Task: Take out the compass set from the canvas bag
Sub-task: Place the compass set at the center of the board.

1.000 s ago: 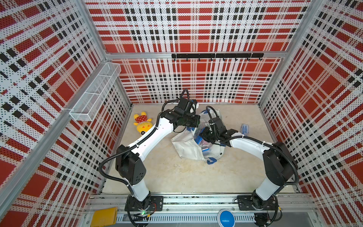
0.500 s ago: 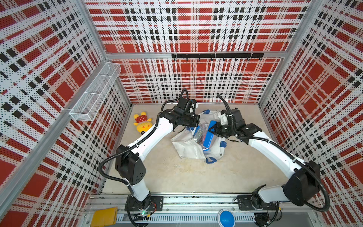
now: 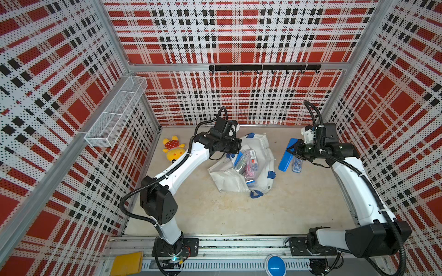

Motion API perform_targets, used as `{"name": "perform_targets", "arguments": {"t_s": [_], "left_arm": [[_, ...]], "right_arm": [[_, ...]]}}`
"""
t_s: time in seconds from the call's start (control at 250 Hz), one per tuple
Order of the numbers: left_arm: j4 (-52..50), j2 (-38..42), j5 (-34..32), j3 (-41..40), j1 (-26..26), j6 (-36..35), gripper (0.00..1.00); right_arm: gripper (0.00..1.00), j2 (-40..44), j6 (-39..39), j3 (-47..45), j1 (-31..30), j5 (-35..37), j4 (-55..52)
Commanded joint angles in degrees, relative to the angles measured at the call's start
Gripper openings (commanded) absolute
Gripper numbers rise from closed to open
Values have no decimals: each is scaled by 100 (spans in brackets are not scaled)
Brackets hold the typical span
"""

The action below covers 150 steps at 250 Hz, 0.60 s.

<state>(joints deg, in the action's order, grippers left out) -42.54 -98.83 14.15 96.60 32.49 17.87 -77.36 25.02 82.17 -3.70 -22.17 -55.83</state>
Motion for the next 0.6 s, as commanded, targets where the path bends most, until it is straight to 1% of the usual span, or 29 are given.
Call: {"name": "perform_targets", "arguments": {"t_s": [0.0, 0.144, 0.164, 0.296, 0.444, 0.476, 0.596], "left_arm": [[71, 144, 112, 266, -60, -141, 0], [18, 161, 173, 289, -132, -136, 0], [23, 170, 190, 284, -139, -258, 0], [27, 145, 304, 341, -175, -308, 0], [53, 93, 434, 392, -199, -367, 0], [62, 92, 472, 392, -212, -384, 0], [100, 116, 553, 328, -220, -404, 0]], "right_arm": [[11, -430, -549, 445, 128, 209, -671], [10, -1147, -752, 957, 142, 1095, -1181], [10, -1252, -775, 1025, 142, 1174, -1221], [9, -2062, -885, 1437, 150, 1914, -1581], [9, -3017, -1083, 2053, 164, 3084, -2060], [9, -3192, -1105, 2162, 185, 3236, -2109], [10, -3745, -1072, 2527, 395, 4060, -2240]]}}
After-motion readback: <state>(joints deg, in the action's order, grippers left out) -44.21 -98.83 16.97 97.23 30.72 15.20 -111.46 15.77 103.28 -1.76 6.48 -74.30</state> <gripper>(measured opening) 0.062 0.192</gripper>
